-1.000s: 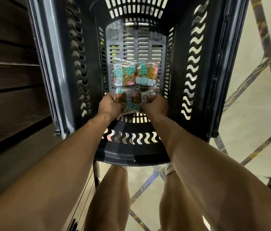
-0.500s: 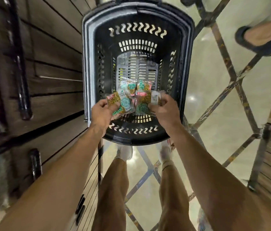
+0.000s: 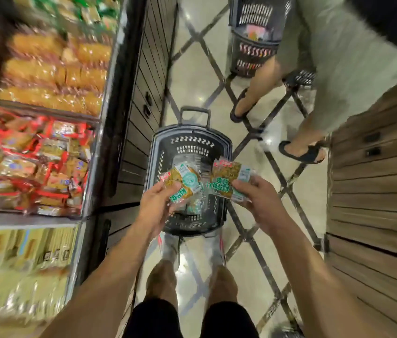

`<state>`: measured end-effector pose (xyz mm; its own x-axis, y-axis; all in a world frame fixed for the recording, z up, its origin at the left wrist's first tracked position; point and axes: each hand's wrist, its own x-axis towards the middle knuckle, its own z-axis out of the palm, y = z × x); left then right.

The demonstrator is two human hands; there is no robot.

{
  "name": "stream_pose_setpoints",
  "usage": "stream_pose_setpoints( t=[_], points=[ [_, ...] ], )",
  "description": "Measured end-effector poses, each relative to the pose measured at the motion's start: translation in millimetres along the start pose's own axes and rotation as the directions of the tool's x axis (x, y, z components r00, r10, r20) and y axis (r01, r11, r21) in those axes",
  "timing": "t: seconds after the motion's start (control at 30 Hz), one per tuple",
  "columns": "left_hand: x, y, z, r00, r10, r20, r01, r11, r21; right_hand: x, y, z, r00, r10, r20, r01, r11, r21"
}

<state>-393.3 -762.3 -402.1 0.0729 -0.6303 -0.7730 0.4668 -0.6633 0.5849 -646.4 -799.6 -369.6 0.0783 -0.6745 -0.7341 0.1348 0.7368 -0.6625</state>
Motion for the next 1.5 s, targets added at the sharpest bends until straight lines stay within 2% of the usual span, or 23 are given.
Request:
stream_pose_setpoints(
  t=[0.13,0.33,0.47,0.57,0.7,0.83,1.03,1.3,1.5],
  points=[
    [-57,48,23,0.994,0.070,0.089,-0.070,0.998,-0.004,-52,-50,-6,0.998,-0.043,0.047,0.042,0.999,0.020],
    [-133,99,40,0.982,0.179,0.068,-0.175,0.983,-0.056,-106,-111,10,0.985,-0.084,0.149,0.081,0.996,0.022],
    [-185,116,31,0.971,0.237,0.043,-0.231,0.967,-0.106,-133,-141,38,0.961,-0.072,0.268,0.092,0.994,-0.062],
    [-215,123,7,0.955,0.278,-0.101,-0.288,0.952,-0.101,-153,-157,72,0.930,-0.065,0.361,0.093,0.994,-0.060],
    [-266,124,-38,0.888,0.347,-0.302,-0.403,0.903,-0.149,-184,-160,134,0.864,-0.018,0.503,0.067,0.995,-0.078],
    [-324,108,-97,0.827,0.356,-0.436,-0.475,0.856,-0.202,-213,-146,195,0.813,0.055,0.579,0.068,0.980,-0.189],
    [-423,54,-174,0.722,0.310,-0.618,-0.584,0.752,-0.305,-271,-90,277,0.655,0.200,0.729,0.052,0.950,-0.308],
    [-559,-52,-255,0.589,0.230,-0.775,-0.711,0.602,-0.362,-370,27,348,0.551,0.368,0.749,0.085,0.868,-0.489],
    [-647,-137,-296,0.500,0.206,-0.841,-0.777,0.536,-0.330,-441,114,383,0.491,0.442,0.750,0.125,0.817,-0.563]
  ],
)
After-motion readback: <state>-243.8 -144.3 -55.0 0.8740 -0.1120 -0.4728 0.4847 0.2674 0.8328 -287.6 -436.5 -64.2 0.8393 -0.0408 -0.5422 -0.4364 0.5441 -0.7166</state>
